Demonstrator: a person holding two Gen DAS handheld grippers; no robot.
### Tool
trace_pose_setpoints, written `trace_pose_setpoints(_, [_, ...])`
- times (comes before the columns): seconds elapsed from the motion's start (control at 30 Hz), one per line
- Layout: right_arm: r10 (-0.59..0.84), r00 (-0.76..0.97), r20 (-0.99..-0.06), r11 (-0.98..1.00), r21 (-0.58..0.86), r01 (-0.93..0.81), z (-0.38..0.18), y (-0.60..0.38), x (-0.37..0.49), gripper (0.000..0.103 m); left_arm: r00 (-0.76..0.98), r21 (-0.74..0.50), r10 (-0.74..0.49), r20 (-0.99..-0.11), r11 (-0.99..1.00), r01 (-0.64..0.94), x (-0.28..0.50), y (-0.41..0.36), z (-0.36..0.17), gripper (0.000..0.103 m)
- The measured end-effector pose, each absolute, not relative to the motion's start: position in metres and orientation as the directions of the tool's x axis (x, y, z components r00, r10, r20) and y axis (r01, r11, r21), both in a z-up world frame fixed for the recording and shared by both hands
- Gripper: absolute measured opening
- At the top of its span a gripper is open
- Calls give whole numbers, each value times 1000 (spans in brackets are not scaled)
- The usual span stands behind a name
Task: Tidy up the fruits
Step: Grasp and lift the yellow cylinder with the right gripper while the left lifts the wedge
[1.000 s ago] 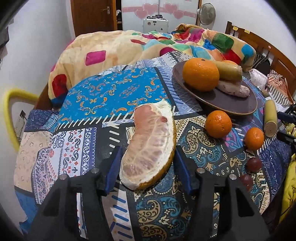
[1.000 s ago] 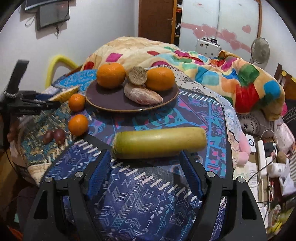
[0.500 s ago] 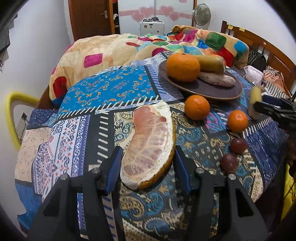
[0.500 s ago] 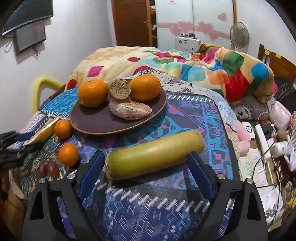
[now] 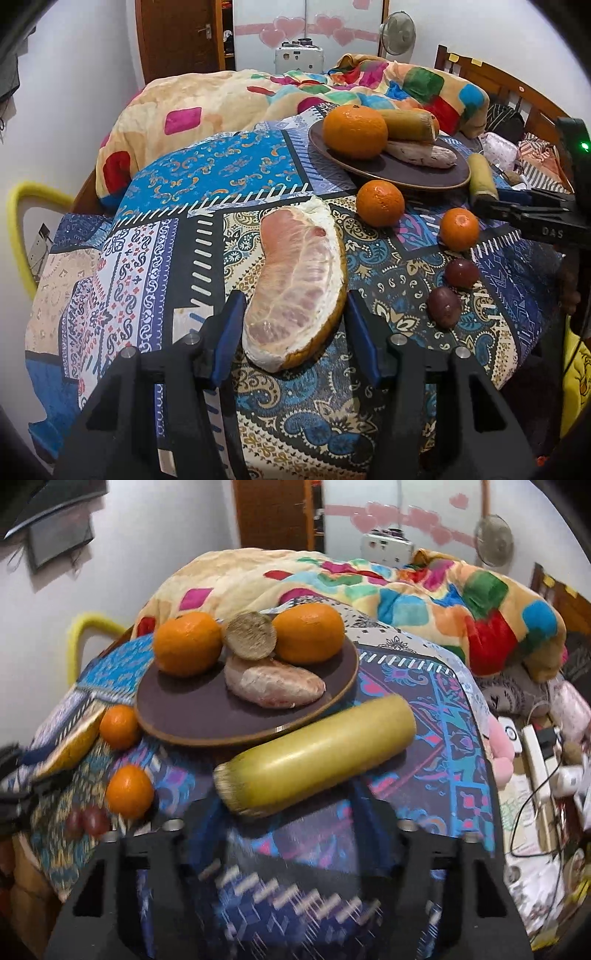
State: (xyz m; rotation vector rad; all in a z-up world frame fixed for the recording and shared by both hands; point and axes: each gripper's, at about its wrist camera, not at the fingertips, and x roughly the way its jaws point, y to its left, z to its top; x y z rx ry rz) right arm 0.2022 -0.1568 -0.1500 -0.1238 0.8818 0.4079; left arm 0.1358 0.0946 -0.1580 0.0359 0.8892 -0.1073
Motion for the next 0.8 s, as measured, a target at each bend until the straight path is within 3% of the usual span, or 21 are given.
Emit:
trace_pose_setpoints(0.37, [187, 563, -805, 943, -12, -331, -144, -223, 181, 46, 610, -27, -96, -786, 992, 122, 123, 81, -155, 55])
trace_pose_setpoints(0.53, [251, 573, -780, 930, 31, -366, -127, -218, 174, 46, 603, -51, -100, -792, 994, 98, 131, 86, -149, 55])
trace_pose_setpoints(0.67, [270, 604, -750, 928, 36, -370, -119, -205, 183, 62, 581, -88, -125, -804, 992, 92, 147, 92, -147, 55])
trace_pose_setpoints(0.8, [288, 595, -750, 927, 60, -371, -123, -195, 205, 64, 537, -115, -147, -831, 989, 93, 165, 93, -154, 55])
